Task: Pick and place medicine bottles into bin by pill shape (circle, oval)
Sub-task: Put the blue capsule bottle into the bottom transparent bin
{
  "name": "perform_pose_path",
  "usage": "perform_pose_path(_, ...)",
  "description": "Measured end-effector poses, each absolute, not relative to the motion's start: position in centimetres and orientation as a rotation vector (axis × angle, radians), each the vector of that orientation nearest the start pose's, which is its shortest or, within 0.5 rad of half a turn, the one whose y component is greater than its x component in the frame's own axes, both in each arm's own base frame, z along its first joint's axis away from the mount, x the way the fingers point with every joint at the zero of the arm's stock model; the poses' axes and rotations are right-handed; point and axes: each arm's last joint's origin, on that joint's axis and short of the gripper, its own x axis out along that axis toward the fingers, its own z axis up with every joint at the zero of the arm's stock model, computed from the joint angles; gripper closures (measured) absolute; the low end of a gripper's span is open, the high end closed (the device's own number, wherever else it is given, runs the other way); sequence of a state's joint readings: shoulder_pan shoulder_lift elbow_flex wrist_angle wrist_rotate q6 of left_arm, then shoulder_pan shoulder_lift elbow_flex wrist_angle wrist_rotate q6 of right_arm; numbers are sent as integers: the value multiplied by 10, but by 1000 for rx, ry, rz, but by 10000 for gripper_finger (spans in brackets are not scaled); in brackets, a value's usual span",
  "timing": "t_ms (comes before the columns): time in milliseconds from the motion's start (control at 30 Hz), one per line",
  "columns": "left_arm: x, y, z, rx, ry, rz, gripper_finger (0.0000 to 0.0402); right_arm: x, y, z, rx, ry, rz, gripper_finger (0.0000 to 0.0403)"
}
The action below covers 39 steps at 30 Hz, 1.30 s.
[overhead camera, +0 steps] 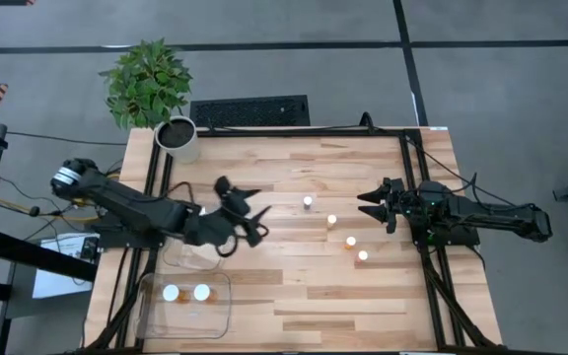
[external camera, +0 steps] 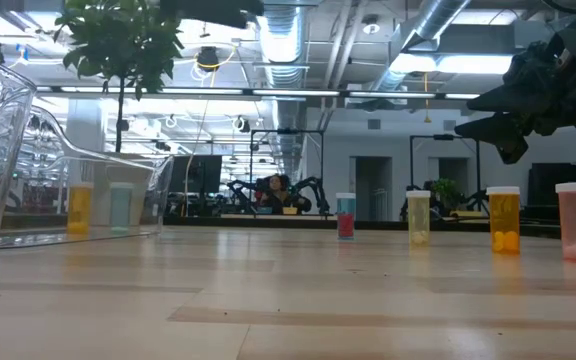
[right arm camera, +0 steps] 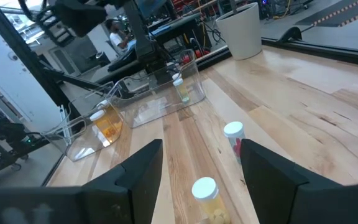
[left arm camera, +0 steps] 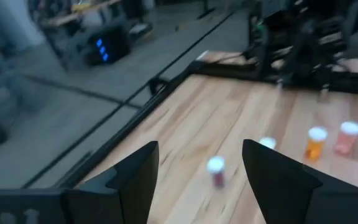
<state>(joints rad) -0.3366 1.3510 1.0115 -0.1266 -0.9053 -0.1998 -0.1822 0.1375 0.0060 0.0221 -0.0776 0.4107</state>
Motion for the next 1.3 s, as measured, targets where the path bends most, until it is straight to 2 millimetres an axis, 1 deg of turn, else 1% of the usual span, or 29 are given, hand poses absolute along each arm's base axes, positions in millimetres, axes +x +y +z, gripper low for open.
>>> perform_pose_path(67, 299, -71, 291, 111, 307, 566, 176, 104, -17, 156, 424, 86, -125, 178)
perform_pose_path(233, 340, -57, 262, 152, 277, 517, 176, 104, -17, 157, 424, 85, -125, 178)
perform_pose_path(333, 359, -41, 245, 126, 247, 492, 176, 104, -17, 157, 424, 85, -125, 178)
perform_pose_path(433, 373, -22, 228, 86, 232, 475, 176, 104, -17, 157, 424, 85, -125, 178)
perform_pose_path(600, 390, 5, 201, 25, 261, 478, 176, 104, -17, 157, 424, 85, -125, 178)
perform_pose_path(767, 409, 21, 180, 25, 320, 496, 176, 104, -17, 157, 424, 85, -125, 178)
perform_pose_path(867, 420, 26, 170, 16, 355, 484, 176, 104, -17, 157, 424, 85, -125, 178)
perform_pose_path(1000, 430, 28, 156, 16, 422, 493, 176, 104, -17, 157, 424, 85, -125, 178)
perform_pose_path(1200, 432, 28, 144, -2, 504, 508, 176, 104, -17, 157, 423, 85, -125, 178)
perform_pose_path(1300, 430, 28, 142, -15, 523, 516, 176, 104, -17, 156, 423, 86, -125, 178)
